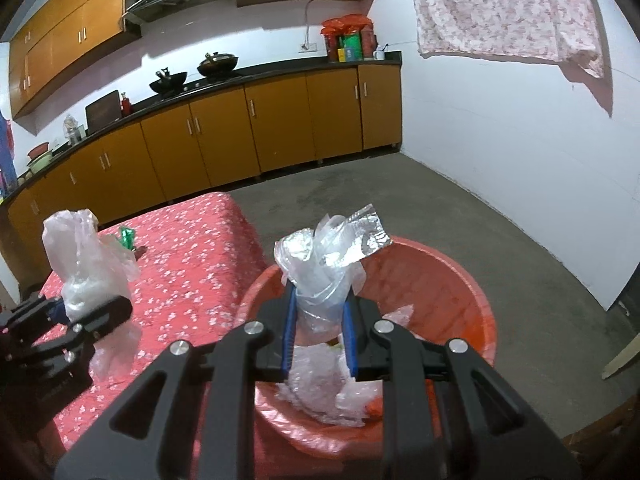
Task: Collect trash
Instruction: 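Carry both clear bags over the orange basket, then release both clear bags into the basket and move tools back to the table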
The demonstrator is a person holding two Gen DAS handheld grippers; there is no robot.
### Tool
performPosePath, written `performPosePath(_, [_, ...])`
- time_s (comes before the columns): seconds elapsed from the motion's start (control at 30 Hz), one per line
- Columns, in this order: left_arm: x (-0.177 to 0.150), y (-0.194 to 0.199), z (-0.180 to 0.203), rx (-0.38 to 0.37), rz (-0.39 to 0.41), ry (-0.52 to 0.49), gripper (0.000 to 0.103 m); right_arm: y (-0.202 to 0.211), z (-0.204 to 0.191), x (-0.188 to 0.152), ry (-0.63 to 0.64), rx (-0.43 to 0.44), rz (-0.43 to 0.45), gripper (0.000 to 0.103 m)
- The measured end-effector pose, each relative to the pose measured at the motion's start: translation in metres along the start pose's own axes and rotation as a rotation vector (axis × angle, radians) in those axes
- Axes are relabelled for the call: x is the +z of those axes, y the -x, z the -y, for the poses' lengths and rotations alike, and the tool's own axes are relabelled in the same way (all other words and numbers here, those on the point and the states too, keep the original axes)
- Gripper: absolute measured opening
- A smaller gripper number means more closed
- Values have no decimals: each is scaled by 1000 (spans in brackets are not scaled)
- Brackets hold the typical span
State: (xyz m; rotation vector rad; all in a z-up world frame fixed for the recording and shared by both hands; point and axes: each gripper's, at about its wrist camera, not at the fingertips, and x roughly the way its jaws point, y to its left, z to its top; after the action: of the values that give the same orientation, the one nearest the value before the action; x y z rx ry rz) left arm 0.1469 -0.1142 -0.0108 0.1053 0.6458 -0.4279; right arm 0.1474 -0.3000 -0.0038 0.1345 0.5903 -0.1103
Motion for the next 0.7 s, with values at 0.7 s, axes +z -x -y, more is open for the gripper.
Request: performPosePath(0.7, [8, -52, 53, -151, -61, -36, 38, -22, 53, 5, -62, -59, -7, 21])
